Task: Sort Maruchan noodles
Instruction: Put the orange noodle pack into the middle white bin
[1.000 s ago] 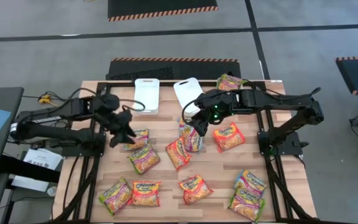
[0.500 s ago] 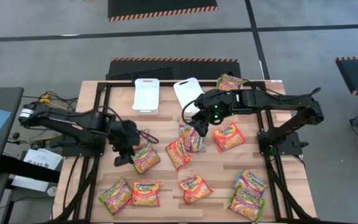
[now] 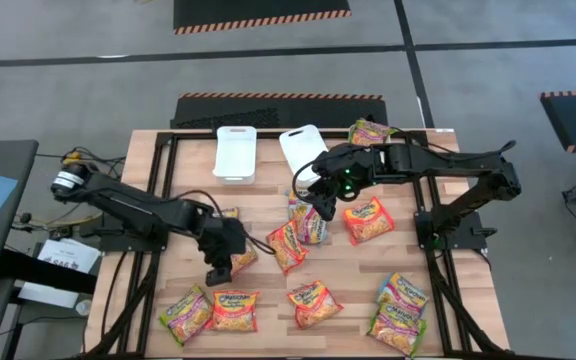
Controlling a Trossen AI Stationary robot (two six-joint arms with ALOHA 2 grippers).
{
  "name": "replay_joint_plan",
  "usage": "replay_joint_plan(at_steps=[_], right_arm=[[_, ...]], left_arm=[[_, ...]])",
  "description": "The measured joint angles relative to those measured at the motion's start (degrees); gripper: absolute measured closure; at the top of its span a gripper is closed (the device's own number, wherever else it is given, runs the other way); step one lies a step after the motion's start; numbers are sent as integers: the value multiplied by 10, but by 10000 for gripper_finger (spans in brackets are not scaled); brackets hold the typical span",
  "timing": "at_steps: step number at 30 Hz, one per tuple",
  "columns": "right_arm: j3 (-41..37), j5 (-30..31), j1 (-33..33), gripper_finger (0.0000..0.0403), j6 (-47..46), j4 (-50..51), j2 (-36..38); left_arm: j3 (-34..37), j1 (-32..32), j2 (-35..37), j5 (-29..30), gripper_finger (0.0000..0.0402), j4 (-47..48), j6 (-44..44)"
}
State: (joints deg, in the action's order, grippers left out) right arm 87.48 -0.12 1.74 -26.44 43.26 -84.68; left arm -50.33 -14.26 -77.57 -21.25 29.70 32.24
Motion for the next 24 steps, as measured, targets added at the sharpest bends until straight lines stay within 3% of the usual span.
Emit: replay_joint_plan(at_steps=[8, 24], right_arm=[[0, 0, 0, 221, 1, 0, 0], [0, -1, 0, 221, 15, 1, 0]], left_arm=[[0, -25, -71, -21, 203, -72, 14], [0, -46, -163, -60, 203, -126, 26]])
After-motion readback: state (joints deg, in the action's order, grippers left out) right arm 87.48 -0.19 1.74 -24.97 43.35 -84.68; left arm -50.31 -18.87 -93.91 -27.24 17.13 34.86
